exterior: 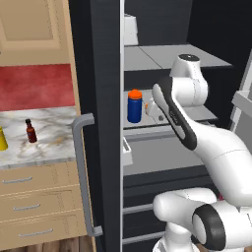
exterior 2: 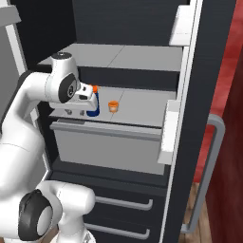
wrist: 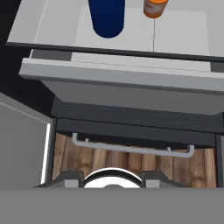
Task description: Place the condiment bottle and mustard from the counter to the top shelf of the fridge. If the existing items in the fridge are on the top shelf, move them to other shelves.
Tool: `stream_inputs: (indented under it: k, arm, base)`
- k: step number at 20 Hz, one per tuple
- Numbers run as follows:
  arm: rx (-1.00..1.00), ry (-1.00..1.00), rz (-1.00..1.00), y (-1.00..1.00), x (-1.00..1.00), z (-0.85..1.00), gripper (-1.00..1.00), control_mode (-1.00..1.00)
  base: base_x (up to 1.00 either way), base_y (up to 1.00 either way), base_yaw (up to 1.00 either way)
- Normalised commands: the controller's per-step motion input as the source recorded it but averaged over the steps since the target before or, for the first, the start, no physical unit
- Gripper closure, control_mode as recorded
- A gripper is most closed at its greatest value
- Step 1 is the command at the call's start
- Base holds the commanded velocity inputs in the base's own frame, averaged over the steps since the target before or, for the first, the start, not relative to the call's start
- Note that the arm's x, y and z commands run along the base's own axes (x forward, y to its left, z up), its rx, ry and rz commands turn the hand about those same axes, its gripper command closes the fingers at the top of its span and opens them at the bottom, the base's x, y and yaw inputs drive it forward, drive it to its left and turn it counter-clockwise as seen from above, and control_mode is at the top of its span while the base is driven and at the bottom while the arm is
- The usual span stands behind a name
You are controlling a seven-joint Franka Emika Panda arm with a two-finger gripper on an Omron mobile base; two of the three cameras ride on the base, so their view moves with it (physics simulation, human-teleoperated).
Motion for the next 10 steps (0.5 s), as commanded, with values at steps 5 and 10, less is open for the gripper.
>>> stream_inputs:
  k: [5,10]
  arm:
    - [0.0,0.0,0.0,0.0,-0.02,0.0,-1.0,-1.0]
    - [0.0,0.0,0.0,0.0,0.0,0.0,-1.0,-1.0]
  base:
    - [0.0,0.0,0.0]
    - [0.0,0.0,0.0]
